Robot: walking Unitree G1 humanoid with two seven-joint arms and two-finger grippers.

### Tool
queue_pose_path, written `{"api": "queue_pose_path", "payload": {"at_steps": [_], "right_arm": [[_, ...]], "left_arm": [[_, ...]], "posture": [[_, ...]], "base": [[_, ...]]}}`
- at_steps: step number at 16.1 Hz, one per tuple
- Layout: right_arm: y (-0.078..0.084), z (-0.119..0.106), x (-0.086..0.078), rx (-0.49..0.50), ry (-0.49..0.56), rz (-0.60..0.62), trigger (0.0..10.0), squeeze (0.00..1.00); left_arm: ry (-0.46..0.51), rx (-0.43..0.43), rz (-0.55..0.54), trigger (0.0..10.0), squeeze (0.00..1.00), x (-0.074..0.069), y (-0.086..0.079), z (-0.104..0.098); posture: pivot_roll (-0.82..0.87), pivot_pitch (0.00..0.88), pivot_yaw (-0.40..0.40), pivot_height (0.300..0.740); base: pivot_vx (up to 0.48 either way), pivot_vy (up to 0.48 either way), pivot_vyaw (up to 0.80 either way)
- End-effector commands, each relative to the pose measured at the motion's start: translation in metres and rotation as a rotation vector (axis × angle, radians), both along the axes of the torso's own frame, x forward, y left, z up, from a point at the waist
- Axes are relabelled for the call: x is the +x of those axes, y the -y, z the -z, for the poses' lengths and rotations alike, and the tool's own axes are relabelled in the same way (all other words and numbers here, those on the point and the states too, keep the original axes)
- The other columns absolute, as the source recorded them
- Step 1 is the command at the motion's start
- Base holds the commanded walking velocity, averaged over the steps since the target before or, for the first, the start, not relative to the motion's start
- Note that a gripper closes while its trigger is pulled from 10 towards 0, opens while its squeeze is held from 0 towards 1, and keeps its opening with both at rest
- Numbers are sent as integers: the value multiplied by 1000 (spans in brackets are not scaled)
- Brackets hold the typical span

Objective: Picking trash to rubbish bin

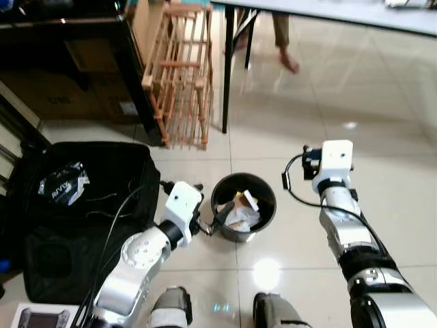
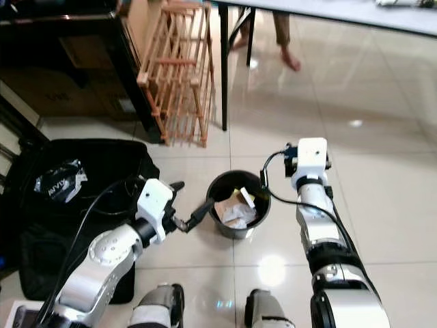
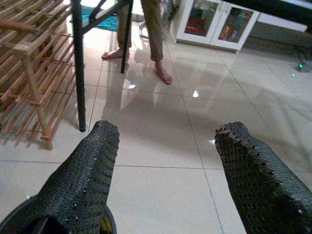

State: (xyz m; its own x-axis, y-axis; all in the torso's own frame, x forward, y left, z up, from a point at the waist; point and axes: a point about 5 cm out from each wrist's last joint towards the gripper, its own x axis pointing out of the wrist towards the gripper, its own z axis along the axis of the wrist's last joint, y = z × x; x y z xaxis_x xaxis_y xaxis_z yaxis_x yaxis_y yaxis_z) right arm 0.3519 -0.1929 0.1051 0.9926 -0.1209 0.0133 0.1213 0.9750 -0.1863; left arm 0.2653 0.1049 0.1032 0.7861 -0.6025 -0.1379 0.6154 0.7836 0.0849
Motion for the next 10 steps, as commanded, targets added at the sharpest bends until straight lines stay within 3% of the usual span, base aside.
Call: {"api": "queue_pose_path", "payload": {"at_steps": [1,4,10], "right_arm": [[0,4,-4,-12,-20,-16,10000,0],[0,6,-7,-17,-21,-22,10000,0],[1,9,-28,-15,-11,-46,10000,0]], "left_arm": [[-7,15,-18,10000,0,-1,-2,6],[-1,26,-34,10000,0,1,-2,9],[54,61,-101,10000,0,15,-7,4]], "posture": [[141,175,10,740],[135,168,12,740],[95,157,43,740]], "base": [[0,0,0],[0,0,0],[0,0,0]]}}
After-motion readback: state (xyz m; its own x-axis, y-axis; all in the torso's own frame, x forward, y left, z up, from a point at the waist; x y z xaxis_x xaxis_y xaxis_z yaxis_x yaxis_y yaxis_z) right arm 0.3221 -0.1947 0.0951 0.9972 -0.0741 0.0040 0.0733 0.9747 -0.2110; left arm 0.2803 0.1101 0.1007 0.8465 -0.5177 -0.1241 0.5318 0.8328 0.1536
